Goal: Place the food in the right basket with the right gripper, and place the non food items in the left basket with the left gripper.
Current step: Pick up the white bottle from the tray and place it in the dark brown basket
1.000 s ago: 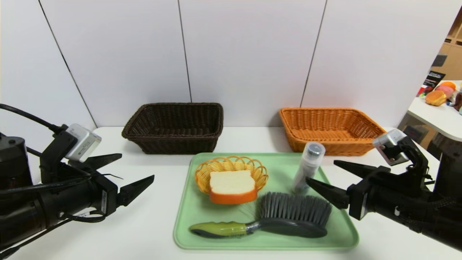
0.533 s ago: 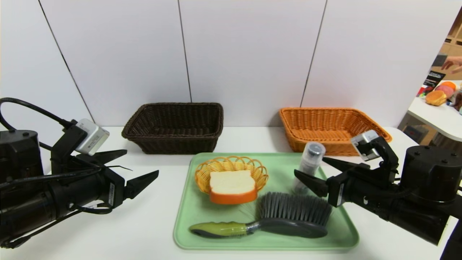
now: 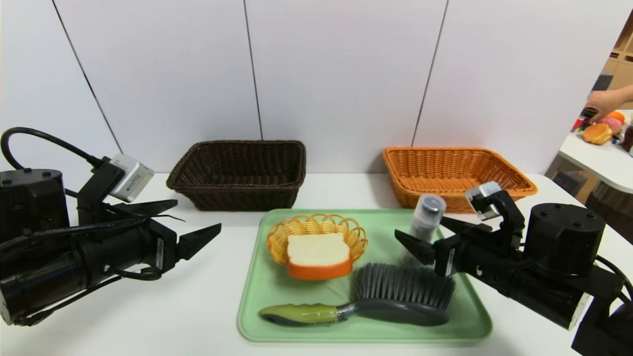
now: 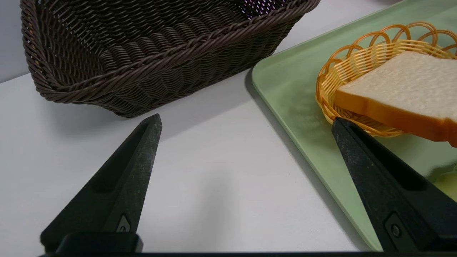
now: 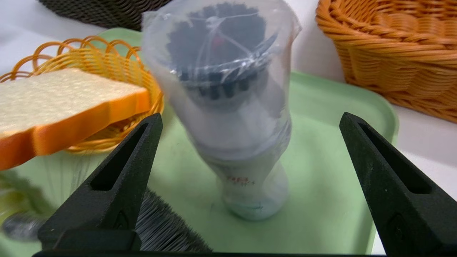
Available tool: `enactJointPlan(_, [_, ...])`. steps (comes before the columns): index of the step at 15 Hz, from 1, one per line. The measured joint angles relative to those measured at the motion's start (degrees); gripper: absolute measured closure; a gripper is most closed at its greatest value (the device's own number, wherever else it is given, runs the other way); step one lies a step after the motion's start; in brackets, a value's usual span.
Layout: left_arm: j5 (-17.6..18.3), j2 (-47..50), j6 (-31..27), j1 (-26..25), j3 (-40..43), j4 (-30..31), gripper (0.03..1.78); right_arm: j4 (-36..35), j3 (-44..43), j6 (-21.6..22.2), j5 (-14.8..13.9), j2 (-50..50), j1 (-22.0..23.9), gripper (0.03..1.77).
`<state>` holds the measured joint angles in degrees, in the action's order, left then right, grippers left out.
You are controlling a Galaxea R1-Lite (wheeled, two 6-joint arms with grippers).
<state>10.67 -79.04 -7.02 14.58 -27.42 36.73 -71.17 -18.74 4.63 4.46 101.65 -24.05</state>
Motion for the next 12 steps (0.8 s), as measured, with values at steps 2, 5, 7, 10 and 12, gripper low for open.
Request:
enactJointPlan(2, [-0.3,-0.3,0.0,0.0,-0.4,0.0,0.12,-1.3,0.4,0.0,-0.5,1.5,-0.3,0.09])
enactJointPlan(5, [-0.4,-0.5,0.1,0.0,-0.7,0.0,0.12,-1.4,0.6,0.2,-0.7,2.4,-0.4,0.09])
enactJointPlan(7, [-0.4,-0.6,0.2,0.0,-0.7,0.0,0.12,-1.4,0.6,0.2,-0.8,2.7,-0.4,0.09])
enactJointPlan(10, [-0.4,-0.6,0.5,0.0,-0.7,0.0,0.12,-1.5,0.4,0.2,-0.8,2.8,-0.5,0.09])
enactJointPlan(12, [-0.4,-0.6,0.5,0.0,-0.7,0.0,0.12,-1.5,0.3,0.3,-0.8,2.9,-0.6,0.09])
